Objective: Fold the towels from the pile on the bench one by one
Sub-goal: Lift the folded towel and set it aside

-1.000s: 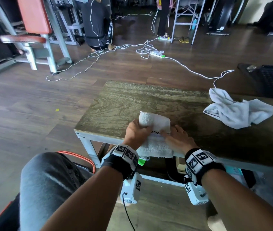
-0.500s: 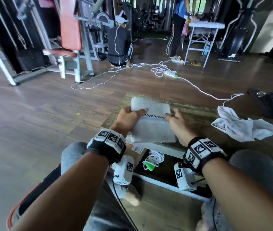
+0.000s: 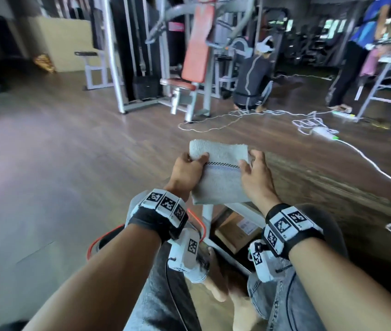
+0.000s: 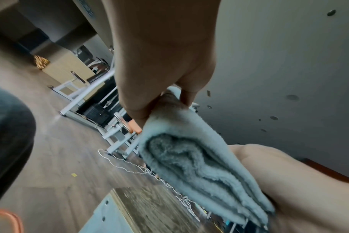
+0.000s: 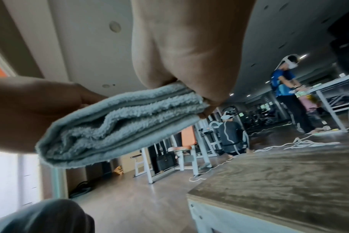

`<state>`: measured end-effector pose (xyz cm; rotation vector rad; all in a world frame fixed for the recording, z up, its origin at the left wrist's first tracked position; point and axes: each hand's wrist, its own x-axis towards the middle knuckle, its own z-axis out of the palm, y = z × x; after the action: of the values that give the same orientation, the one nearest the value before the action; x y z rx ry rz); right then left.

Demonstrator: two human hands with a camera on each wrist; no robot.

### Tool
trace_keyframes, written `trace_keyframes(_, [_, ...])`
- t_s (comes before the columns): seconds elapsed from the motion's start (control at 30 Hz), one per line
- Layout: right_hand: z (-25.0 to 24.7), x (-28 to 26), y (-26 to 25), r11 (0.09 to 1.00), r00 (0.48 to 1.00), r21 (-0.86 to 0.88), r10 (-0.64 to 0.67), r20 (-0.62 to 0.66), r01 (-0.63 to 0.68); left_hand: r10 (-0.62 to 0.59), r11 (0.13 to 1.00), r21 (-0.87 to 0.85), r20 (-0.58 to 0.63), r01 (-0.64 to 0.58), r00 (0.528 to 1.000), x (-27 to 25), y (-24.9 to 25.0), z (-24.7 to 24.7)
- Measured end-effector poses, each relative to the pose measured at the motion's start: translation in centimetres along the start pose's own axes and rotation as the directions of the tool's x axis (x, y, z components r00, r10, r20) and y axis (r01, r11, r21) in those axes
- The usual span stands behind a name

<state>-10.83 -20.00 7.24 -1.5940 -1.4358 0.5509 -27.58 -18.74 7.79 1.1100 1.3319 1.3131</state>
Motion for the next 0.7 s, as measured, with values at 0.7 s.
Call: trace_keyframes(0.7, [22.3, -3.0, 7.3, 0.947, 0.654, -0.295, 0.142, 0.743, 0.13, -0.392, 0.814, 0.305, -0.341, 0.495, 0.855, -0.4, -17.9, -14.6])
